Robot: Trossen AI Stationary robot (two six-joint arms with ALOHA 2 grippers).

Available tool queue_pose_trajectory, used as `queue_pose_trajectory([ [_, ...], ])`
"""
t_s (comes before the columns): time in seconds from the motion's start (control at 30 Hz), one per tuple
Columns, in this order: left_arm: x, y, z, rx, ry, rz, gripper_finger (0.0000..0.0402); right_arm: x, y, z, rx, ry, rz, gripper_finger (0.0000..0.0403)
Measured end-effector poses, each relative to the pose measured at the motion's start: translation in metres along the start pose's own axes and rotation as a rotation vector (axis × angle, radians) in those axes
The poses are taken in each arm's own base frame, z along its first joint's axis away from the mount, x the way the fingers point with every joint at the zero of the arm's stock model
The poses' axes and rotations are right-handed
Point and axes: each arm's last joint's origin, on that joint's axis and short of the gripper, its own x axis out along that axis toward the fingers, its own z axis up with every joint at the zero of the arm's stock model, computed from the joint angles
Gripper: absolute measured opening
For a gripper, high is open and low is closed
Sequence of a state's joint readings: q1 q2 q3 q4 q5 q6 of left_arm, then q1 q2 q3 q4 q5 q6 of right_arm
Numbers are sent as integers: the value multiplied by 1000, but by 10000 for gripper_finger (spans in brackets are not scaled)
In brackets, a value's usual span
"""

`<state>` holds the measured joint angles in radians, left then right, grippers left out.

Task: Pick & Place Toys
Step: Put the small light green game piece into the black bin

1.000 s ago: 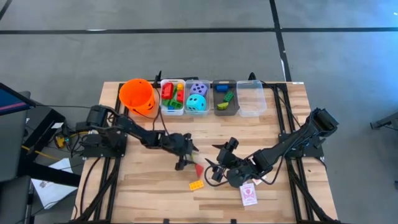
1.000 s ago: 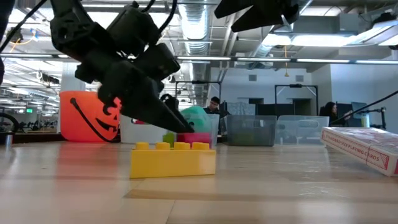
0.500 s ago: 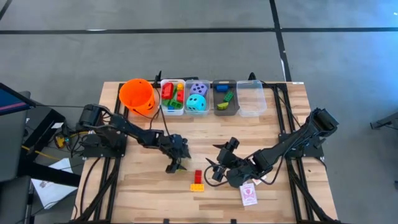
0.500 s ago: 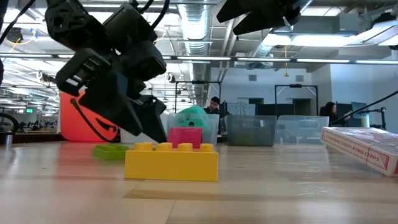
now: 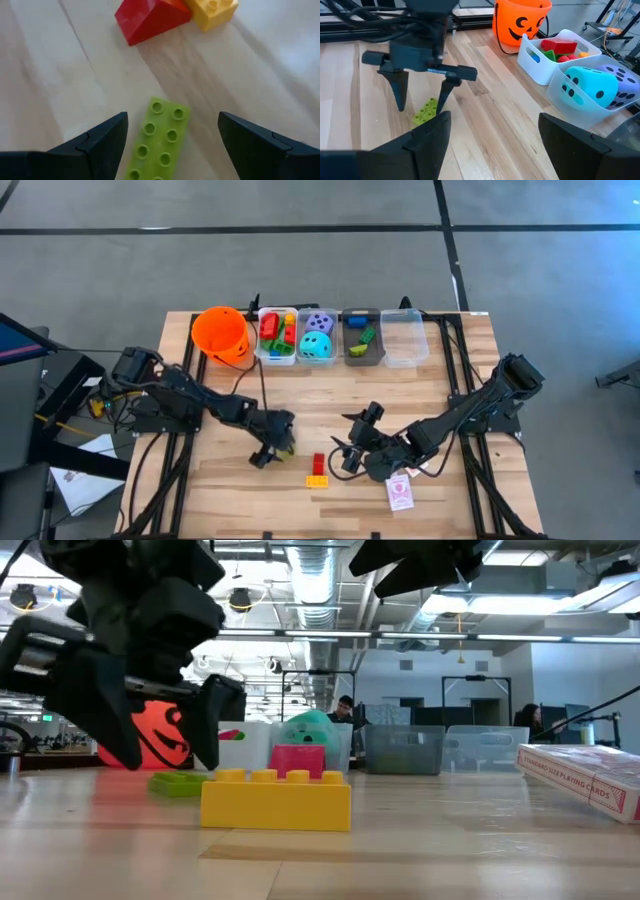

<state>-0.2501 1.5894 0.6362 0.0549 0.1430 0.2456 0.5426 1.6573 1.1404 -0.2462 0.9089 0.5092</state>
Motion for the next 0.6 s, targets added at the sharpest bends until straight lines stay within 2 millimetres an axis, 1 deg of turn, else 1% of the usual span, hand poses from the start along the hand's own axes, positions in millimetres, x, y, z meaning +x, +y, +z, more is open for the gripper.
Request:
queue_pose_trajectory([
  [0.13,1,-3,-6,136,54,119,301,0,0,0,0,0,0,294],
  [0.2,2,-3,-10,161,68,150,301,0,0,0,0,0,0,294],
  [0.4,3,-5,-23,154,14,165,301,0,0,0,-3,0,0,294],
  [0.47,3,-6,-27,146,-39,153,301,0,0,0,-3,0,0,294],
  [0.6,3,-10,-37,60,-166,132,301,0,0,0,-3,0,-1,294],
])
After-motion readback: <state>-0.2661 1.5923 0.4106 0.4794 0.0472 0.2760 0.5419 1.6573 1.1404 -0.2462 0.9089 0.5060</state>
